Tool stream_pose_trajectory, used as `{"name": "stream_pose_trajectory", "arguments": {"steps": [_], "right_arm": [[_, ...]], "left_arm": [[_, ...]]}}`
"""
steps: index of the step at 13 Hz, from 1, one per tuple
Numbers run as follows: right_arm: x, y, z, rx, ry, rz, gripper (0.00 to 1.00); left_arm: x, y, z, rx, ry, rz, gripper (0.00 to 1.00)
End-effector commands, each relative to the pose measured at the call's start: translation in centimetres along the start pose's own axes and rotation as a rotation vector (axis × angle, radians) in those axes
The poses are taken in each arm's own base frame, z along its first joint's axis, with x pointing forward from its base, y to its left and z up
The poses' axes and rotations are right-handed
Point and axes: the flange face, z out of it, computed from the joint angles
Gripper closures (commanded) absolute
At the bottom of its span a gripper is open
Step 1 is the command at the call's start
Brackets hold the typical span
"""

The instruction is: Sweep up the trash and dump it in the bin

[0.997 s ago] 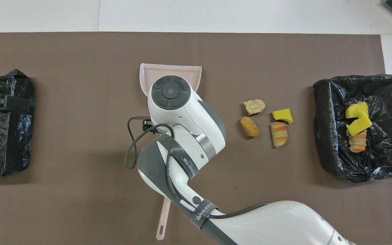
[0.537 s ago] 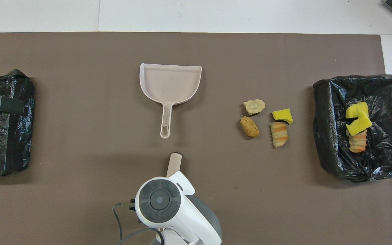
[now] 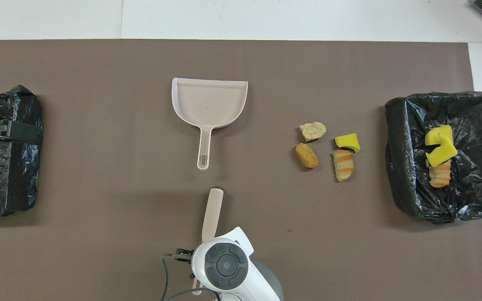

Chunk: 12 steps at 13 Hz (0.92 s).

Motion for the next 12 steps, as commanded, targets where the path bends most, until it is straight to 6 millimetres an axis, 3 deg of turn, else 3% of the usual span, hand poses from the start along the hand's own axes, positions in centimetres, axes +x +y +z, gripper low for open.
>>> {"name": "stream_pose_trajectory", "arguments": {"steps": [1, 2, 3, 4, 5, 8, 12], "right_arm": [[-0.4, 1.0, -0.6, 0.035, 0.008, -0.005, 0.0], [-0.4, 1.0, -0.6, 0.035, 0.008, -0.007, 0.05], [-0.5, 1.0, -0.6, 0.033, 0.007, -0.013, 0.37], [-1.3, 0.7, -0.5, 0.031, 0.005, -0.032, 0.85], [-1.6, 0.5, -0.4, 0.031, 0.003, -0.043, 1.0], [-1.3, 0.4, -0.4, 0.032, 0.004, -0.066, 1.0], [-0.7, 0.3, -0.7, 0.01, -0.007, -0.071, 1.0]], "left_arm": [[-0.1, 0.1, -0.6, 0.026, -0.011, 0.005, 0.0], [-0.1, 0.3, -0.8, 0.026, -0.005, 0.008, 0.0], [0.1, 0.6, -0.6, 0.025, 0.003, 0.014, 0.0], [0.3, 1.6, -0.6, 0.027, 0.008, 0.033, 0.0], [0.3, 2.4, -0.5, 0.042, 0.007, 0.051, 0.0], [0.1, 1.7, -1.0, 0.05, 0.014, 0.042, 0.0], [0.6, 2.8, -0.3, 0.05, 0.01, 0.068, 0.0]]}}
